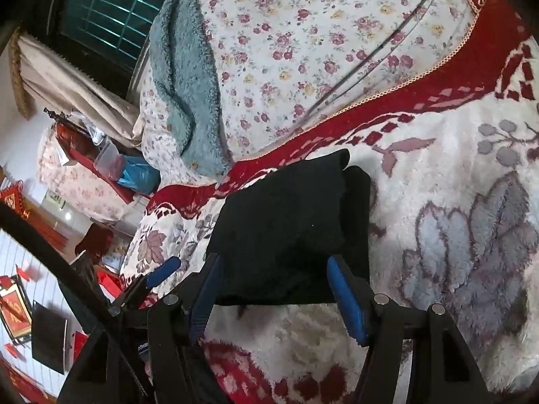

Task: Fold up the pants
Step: 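Grasp the black pants edge with the left gripper while the right gripper grasps beside it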

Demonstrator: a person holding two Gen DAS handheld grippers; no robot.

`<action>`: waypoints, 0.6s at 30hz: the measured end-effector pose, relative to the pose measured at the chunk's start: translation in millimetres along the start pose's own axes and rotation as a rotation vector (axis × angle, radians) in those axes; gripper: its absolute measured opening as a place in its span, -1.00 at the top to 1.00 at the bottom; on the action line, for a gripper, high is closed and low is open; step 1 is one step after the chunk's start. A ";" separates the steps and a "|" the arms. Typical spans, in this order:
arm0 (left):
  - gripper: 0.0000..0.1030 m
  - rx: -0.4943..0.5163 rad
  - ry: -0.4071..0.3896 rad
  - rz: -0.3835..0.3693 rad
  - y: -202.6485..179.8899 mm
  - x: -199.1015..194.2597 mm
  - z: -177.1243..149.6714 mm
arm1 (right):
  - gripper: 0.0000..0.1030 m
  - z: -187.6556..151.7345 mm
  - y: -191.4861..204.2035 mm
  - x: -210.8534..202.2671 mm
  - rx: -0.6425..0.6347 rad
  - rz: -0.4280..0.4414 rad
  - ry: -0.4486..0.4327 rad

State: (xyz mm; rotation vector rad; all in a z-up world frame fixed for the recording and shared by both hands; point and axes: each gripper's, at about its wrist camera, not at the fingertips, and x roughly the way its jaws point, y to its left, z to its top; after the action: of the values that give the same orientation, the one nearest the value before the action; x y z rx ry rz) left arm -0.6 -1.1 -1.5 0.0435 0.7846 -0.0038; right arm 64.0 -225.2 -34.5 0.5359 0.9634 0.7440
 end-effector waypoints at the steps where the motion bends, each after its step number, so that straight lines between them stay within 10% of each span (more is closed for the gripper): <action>1: -0.56 0.001 0.001 -0.001 8.1 1.4 1.2 | -0.22 -0.2 -1.6 0.4 0.009 0.001 0.000; 12: -0.56 -0.173 -0.020 -0.274 27.7 -8.4 7.2 | -0.22 -4.1 -33.1 -11.3 0.244 0.094 -0.032; 18: -0.56 -0.170 0.110 -0.204 28.0 -3.1 6.8 | -0.22 -2.9 -43.0 -7.2 0.328 0.186 -0.054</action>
State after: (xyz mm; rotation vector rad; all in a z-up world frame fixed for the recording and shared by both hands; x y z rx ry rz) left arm 2.6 26.6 6.6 -0.1986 0.8938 -0.1287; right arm 72.6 -257.8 -62.1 0.9374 1.0001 0.7363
